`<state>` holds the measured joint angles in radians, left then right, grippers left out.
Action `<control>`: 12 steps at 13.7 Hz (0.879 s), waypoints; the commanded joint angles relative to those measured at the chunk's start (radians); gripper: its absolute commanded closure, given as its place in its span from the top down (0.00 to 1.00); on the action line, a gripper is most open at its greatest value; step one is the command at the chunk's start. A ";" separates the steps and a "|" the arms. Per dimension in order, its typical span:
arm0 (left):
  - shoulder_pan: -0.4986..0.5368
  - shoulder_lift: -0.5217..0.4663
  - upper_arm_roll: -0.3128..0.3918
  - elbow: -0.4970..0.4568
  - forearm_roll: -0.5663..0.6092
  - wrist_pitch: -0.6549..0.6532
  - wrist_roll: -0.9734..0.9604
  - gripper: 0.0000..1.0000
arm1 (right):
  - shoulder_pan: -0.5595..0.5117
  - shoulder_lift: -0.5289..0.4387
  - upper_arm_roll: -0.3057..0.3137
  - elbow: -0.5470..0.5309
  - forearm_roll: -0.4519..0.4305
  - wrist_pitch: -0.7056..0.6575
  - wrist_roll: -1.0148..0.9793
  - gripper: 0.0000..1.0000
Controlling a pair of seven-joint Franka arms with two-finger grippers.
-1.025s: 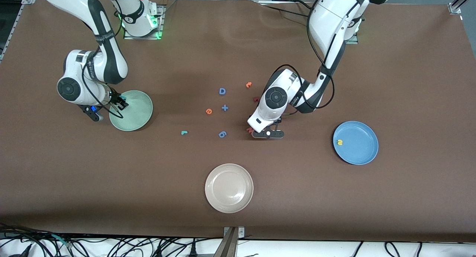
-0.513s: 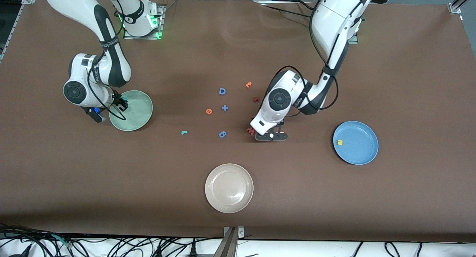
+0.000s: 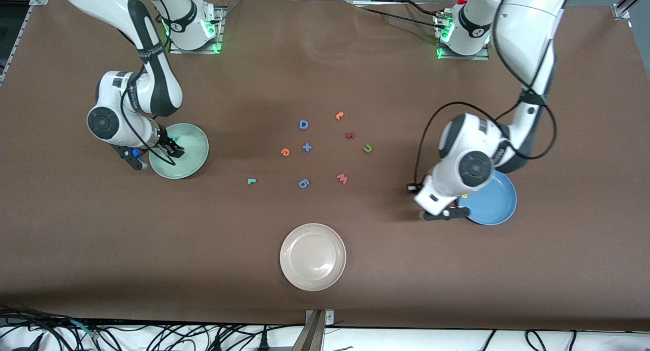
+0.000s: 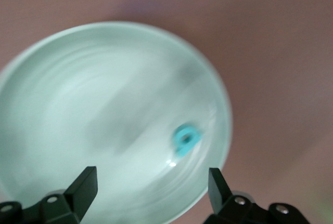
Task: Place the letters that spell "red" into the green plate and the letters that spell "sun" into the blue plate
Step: 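Release the b on the green plate while the left gripper drops u on blue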
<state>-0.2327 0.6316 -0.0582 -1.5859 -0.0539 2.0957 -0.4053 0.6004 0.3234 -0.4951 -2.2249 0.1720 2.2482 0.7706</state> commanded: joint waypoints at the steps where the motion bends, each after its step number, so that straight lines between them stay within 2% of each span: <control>1: 0.113 -0.004 -0.008 0.020 -0.001 -0.033 0.026 0.11 | 0.007 -0.004 0.073 0.072 0.064 -0.009 0.109 0.95; 3: 0.174 0.003 -0.005 0.026 0.000 -0.034 0.028 0.11 | 0.012 0.043 0.122 0.149 0.124 -0.009 0.198 0.95; 5: 0.235 0.014 -0.003 0.026 0.000 -0.033 0.029 0.12 | 0.019 0.097 0.159 0.209 0.145 0.007 0.300 0.94; 6: 0.257 0.017 -0.003 0.026 0.002 -0.033 0.031 0.25 | 0.019 0.121 0.183 0.229 0.149 0.036 0.353 0.94; 7: 0.274 0.017 -0.003 0.026 0.018 -0.031 0.033 0.72 | 0.019 0.147 0.210 0.244 0.153 0.074 0.410 0.94; 8: 0.276 0.017 -0.005 0.024 0.049 -0.031 0.029 1.00 | 0.019 0.178 0.233 0.263 0.155 0.117 0.456 0.94; 12: 0.263 0.011 -0.015 0.008 0.059 -0.034 0.020 1.00 | 0.019 0.267 0.279 0.326 0.155 0.206 0.562 0.93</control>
<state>0.0401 0.6486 -0.0618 -1.5772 -0.0212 2.0792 -0.3801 0.6201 0.5403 -0.2290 -1.9627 0.3048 2.4406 1.2862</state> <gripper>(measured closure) 0.269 0.066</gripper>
